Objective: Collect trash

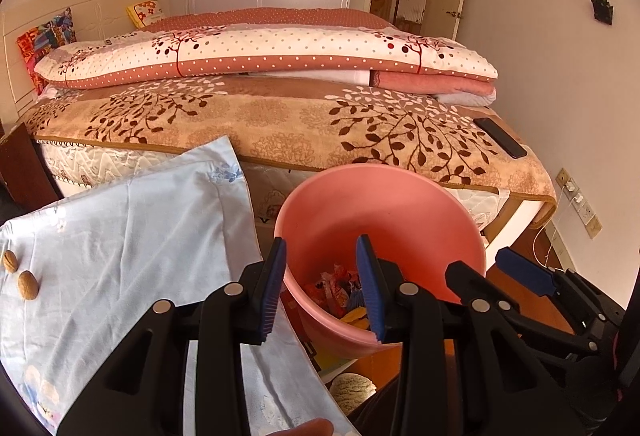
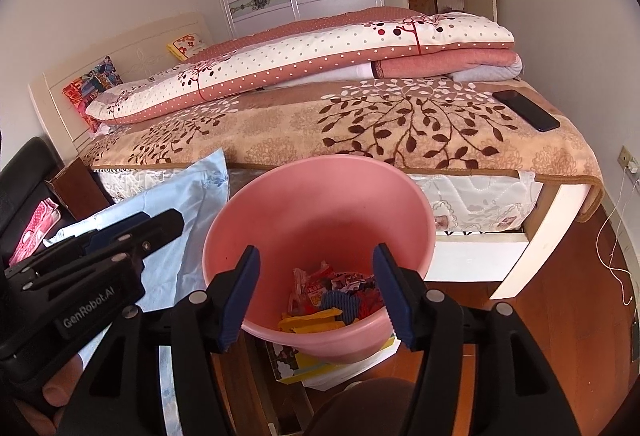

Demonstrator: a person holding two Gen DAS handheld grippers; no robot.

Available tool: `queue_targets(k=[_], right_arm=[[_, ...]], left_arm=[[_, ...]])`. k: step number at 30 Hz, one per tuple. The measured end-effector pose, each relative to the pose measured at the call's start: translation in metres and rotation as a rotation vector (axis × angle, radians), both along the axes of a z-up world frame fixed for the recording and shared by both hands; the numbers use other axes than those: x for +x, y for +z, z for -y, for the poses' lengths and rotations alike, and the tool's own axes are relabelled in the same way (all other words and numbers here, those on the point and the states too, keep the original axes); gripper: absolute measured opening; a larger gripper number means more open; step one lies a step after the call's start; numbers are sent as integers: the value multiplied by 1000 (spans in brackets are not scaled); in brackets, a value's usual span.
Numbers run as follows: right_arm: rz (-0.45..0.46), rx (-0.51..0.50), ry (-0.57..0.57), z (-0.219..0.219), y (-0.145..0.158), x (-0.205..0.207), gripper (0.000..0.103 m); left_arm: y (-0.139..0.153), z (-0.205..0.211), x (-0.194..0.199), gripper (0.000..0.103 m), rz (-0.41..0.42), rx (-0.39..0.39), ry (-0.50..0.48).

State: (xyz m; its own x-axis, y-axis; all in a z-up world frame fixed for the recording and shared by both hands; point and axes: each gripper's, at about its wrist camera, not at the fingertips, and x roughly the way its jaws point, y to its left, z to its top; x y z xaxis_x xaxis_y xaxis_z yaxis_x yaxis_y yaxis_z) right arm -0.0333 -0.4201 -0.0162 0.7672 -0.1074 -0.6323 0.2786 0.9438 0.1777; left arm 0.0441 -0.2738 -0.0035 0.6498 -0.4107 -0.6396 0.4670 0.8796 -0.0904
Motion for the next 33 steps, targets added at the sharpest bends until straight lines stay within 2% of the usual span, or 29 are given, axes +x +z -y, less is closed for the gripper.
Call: queue_targets(k=[7, 33], right_arm=[[-4, -5, 2, -3, -1, -1, 62], [-17, -3, 12, -8, -4, 2, 62]], left_arm=[[0, -3, 1, 37, -12, -4, -11], [-2, -7, 3, 37, -20, -11, -8]])
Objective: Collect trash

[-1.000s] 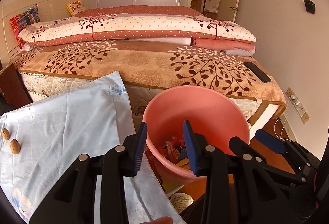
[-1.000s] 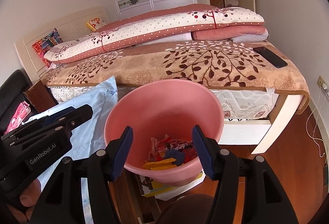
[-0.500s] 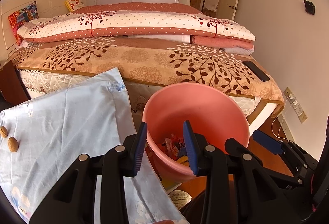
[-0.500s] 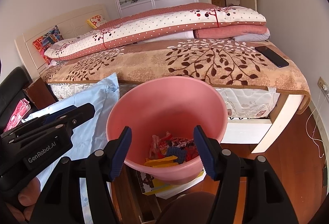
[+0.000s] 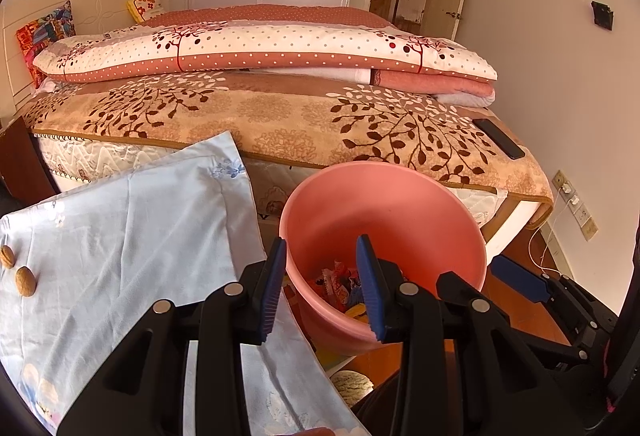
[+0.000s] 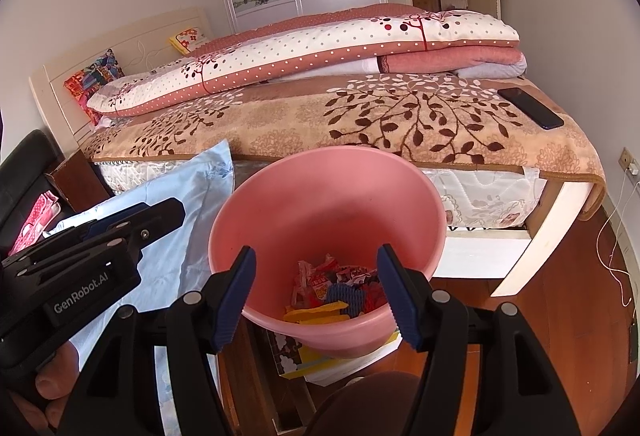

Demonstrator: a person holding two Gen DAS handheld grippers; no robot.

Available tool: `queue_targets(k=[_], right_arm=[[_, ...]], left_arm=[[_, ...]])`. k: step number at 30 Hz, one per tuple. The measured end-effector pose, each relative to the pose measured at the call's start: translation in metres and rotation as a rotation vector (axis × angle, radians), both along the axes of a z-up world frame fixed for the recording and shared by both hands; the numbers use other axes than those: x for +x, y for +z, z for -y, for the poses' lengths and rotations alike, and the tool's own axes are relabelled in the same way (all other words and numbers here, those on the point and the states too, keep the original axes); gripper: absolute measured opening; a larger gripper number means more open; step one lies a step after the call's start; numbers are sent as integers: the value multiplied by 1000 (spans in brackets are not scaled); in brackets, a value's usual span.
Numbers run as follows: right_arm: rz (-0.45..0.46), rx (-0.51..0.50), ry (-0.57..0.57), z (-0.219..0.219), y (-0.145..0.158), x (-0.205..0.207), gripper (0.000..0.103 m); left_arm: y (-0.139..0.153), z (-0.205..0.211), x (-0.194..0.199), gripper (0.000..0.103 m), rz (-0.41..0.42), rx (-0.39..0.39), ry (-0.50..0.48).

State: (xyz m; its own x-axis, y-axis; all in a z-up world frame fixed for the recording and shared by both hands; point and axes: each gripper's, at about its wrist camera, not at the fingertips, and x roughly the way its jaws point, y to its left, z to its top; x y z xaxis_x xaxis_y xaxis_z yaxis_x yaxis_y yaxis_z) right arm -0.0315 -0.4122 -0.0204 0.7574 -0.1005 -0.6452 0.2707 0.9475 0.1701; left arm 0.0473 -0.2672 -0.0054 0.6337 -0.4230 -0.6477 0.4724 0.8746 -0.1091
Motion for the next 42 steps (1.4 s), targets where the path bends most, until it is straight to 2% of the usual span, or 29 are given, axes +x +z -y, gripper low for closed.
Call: queue_targets(k=[6, 14, 42], right_arm=[[13, -3, -4, -2, 3, -1, 62], [88, -16, -45, -1, 19, -10, 63], [91, -35, -20, -11, 26, -11, 63]], left_arm=[[0, 0, 0, 37, 3, -1, 3], [1, -5, 0, 37, 12, -1, 23], [7, -13, -2, 37, 16, -9, 28]])
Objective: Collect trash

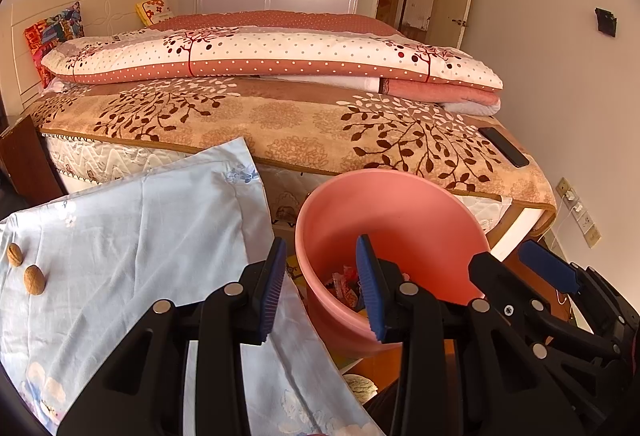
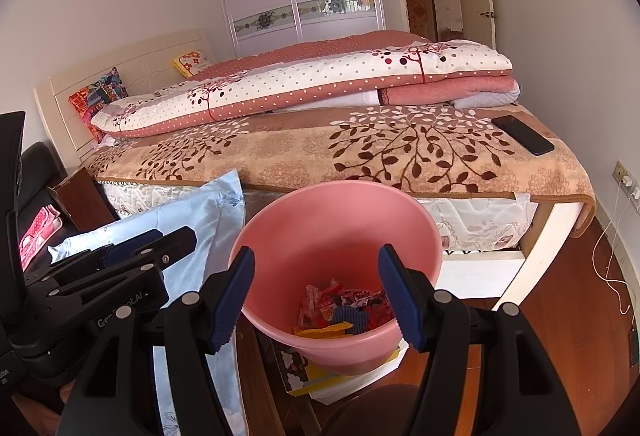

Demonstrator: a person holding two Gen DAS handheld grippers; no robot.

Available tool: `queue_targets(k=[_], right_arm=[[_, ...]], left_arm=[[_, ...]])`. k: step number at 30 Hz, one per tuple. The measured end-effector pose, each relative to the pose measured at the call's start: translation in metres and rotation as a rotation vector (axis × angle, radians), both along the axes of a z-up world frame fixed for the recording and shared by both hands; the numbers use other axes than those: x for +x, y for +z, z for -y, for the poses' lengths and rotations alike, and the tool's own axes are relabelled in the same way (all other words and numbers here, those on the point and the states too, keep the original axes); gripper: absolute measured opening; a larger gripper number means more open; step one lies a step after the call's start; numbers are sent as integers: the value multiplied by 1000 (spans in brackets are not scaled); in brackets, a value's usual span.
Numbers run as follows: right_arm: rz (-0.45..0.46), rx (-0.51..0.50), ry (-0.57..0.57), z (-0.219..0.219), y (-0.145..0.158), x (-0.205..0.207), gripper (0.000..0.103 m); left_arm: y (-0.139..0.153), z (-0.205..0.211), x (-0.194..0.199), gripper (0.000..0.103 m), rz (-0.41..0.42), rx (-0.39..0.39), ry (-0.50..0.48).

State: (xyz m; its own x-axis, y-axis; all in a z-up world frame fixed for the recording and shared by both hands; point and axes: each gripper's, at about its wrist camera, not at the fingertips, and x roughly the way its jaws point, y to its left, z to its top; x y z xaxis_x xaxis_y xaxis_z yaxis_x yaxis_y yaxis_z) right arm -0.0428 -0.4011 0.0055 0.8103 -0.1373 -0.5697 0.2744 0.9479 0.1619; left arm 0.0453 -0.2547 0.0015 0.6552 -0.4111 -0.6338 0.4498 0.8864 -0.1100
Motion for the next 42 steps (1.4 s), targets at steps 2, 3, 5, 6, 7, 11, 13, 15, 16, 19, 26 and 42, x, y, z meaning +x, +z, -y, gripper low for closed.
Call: queue_targets(k=[2, 3, 5, 6, 7, 11, 13, 15, 16, 19, 26, 42], right_arm=[[0, 0, 1, 0, 0, 0, 63], [0, -1, 0, 0, 0, 0, 63], [-1, 0, 0, 0, 0, 0, 63], [0, 0, 0, 0, 0, 0, 63], [-1, -1, 0, 0, 0, 0, 63], [0, 0, -1, -1, 0, 0, 63], [1, 0, -1, -1, 0, 0, 63], [2, -2, -1, -1, 0, 0, 63], [2, -3, 0, -2, 1, 0, 63], [1, -2, 0, -2, 2, 1, 63], [0, -3, 1, -3, 3, 1, 63], [-8, 7, 2, -4, 1, 1, 63]], left_arm=[[0, 0, 0, 37, 0, -1, -1], [1, 0, -1, 37, 1, 0, -2], [1, 0, -1, 37, 2, 0, -3], [2, 0, -2, 37, 3, -1, -3], [2, 0, -3, 37, 4, -1, -4], [3, -1, -4, 37, 6, -2, -5], [3, -1, -4, 37, 9, 0, -5], [3, -1, -3, 37, 8, -3, -5], [3, -1, -4, 37, 8, -3, -5], [3, -1, -4, 37, 8, -2, -5], [3, -2, -4, 37, 9, -2, -5], [2, -3, -4, 37, 7, -4, -6]])
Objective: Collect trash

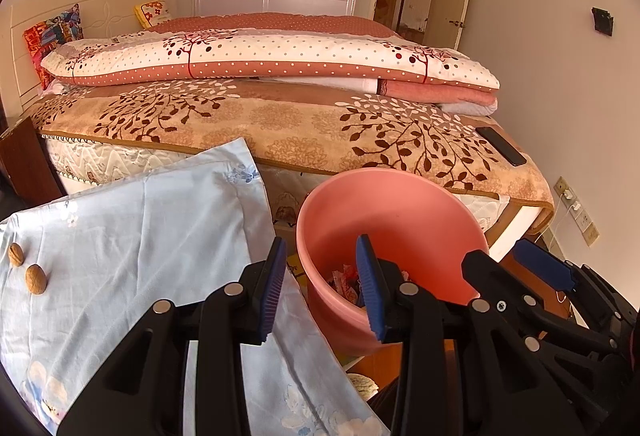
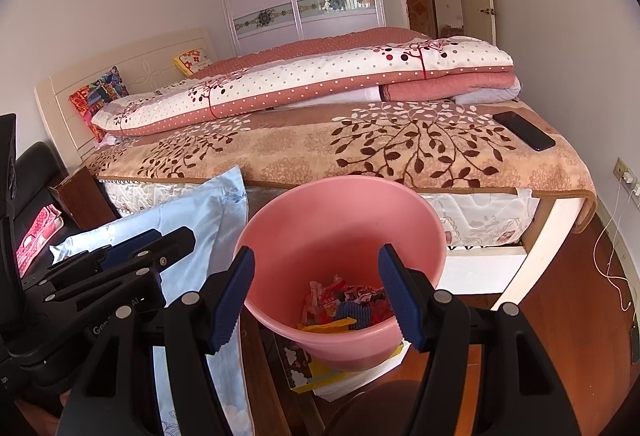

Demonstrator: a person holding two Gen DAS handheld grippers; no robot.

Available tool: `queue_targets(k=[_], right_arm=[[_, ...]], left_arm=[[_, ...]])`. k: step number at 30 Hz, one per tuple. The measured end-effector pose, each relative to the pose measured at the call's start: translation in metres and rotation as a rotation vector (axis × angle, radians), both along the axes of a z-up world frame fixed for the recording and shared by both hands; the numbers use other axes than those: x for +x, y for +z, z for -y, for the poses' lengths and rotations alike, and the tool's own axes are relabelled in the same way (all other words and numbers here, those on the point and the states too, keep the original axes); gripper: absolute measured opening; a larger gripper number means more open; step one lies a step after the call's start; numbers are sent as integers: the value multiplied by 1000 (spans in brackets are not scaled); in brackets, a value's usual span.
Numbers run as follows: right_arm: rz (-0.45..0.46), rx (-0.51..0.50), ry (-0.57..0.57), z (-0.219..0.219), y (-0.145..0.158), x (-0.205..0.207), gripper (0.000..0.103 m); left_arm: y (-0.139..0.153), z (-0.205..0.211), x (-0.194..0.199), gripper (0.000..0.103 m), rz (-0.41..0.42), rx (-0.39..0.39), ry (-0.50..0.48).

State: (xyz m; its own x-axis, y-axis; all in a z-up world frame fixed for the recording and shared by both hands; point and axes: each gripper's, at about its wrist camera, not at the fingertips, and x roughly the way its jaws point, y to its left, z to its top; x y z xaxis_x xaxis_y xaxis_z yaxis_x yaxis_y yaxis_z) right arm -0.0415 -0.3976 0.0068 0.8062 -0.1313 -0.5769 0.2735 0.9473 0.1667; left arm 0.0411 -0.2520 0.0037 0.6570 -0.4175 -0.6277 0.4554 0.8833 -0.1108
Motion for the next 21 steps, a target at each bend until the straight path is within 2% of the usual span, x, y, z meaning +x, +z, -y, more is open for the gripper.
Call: queue_targets(k=[21], right_arm=[[-4, -5, 1, -1, -2, 1, 63]], left_arm=[[-3, -3, -4, 37, 10, 4, 2]])
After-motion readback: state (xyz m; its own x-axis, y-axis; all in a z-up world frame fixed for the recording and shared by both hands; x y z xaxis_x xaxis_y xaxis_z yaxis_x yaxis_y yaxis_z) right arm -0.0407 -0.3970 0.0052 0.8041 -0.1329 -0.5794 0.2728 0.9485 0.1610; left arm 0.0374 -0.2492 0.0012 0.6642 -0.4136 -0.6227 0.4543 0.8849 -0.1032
